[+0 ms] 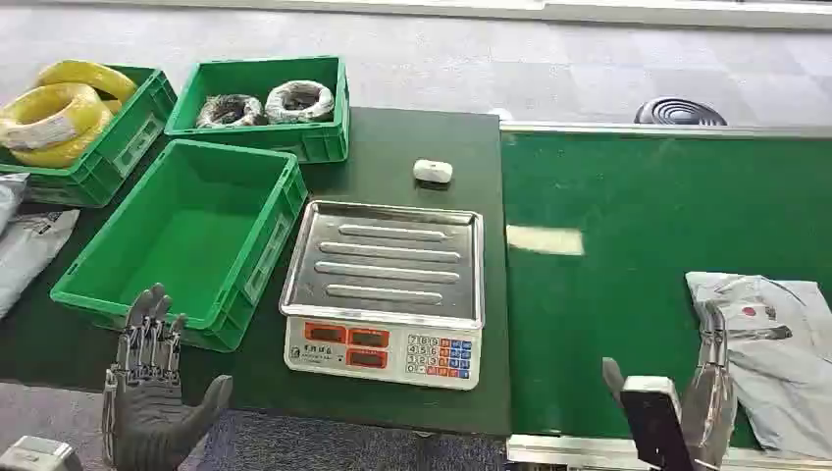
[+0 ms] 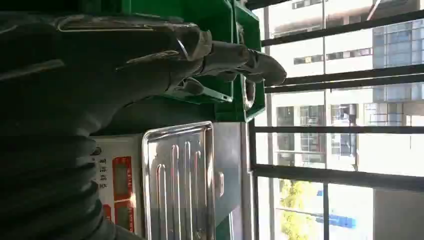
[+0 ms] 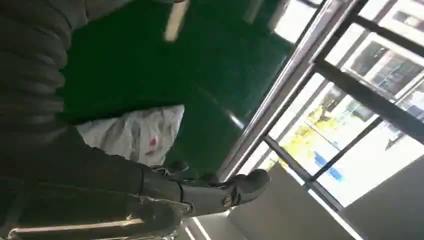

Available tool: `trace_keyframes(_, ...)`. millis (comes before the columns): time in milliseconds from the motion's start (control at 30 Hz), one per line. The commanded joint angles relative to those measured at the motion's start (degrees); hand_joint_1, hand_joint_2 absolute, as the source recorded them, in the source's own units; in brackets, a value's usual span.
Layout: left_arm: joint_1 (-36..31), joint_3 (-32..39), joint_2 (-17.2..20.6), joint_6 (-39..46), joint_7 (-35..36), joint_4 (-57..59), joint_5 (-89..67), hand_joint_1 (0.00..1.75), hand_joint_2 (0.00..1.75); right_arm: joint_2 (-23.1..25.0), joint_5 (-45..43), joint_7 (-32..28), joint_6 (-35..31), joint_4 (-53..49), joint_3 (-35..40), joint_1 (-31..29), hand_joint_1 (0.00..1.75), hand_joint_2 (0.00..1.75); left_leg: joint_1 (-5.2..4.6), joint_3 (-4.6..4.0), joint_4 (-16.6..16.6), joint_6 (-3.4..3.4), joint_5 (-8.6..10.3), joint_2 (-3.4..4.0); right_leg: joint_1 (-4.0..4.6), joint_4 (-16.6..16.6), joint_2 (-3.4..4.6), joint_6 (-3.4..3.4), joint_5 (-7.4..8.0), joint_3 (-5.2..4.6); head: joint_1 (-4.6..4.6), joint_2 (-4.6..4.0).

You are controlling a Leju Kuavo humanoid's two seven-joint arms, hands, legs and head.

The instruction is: Moved the parcel from conveyor to table for the left to box.

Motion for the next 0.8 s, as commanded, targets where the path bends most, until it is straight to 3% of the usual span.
trace_keyframes(33,0.17,-0.90,1.63,1.58,0.09,1.72,0.49,0.00,1.75,-4.51,12.05,7.49,-0.52,18.58,-8.78,-10.93,0.00,1.75,0.00,0.07,-0.10,0.06,0.10,0.01,0.02,-0.14,-0.07,-0.08,0.10,0.04,0.00,0.00)
trace_keyframes(167,0.76,-0.29,3.17,3.47,-0.15,-0.10,1.50,0.00,1.75,-9.02,12.39,8.35,1.08,36.86,-12.44,-24.59,0.00,1.75,0.02,0.11,-0.10,0.07,0.05,0.36,0.03,-0.14,0.27,-0.06,0.19,0.05,-0.04,0.00)
trace_keyframes(267,0.88,-0.24,3.25,3.45,-0.15,-0.19,1.61,0.00,1.75,-9.12,12.16,7.78,0.95,37.90,-12.41,-25.23,0.00,1.75,0.01,0.09,-0.04,0.08,0.06,0.21,0.03,-0.09,0.12,-0.06,0.15,0.08,0.00,0.00)
trace_keyframes(333,1.00,-0.68,3.69,4.30,-0.22,-0.06,1.89,0.00,1.75,-10.79,15.98,13.76,4.04,43.13,-11.23,-28.36,0.00,1.75,0.00,0.09,-0.17,0.15,0.21,0.14,0.03,-0.22,-0.01,-0.11,0.25,0.02,0.00,0.00)
trace_keyframes(467,0.75,-3.00,5.50,5.64,-0.24,0.86,2.60,0.00,1.75,-14.96,18.99,19.44,5.72,62.43,-8.45,-37.69,0.00,1.75,-0.02,0.14,-0.19,0.16,0.20,0.30,0.00,-0.23,0.16,-0.10,0.32,0.02,-0.04,0.00)
trace_keyframes(600,-0.37,-3.38,5.07,4.97,1.20,1.13,2.05,0.00,1.75,-16.35,17.33,25.35,8.45,69.87,-11.43,-36.03,0.00,1.75,0.02,0.14,-0.18,0.17,0.23,-0.06,0.05,-0.30,-0.19,-0.08,0.28,0.16,-0.02,0.00)
trace_keyframes(800,0.38,-3.97,5.66,5.12,1.30,1.67,2.12,0.00,1.75,-19.03,11.70,28.39,15.82,69.48,-13.80,-31.63,0.00,1.75,-0.02,0.04,-0.12,0.14,0.17,-0.49,0.00,-0.22,-0.61,-0.09,0.12,0.15,-0.02,0.00)
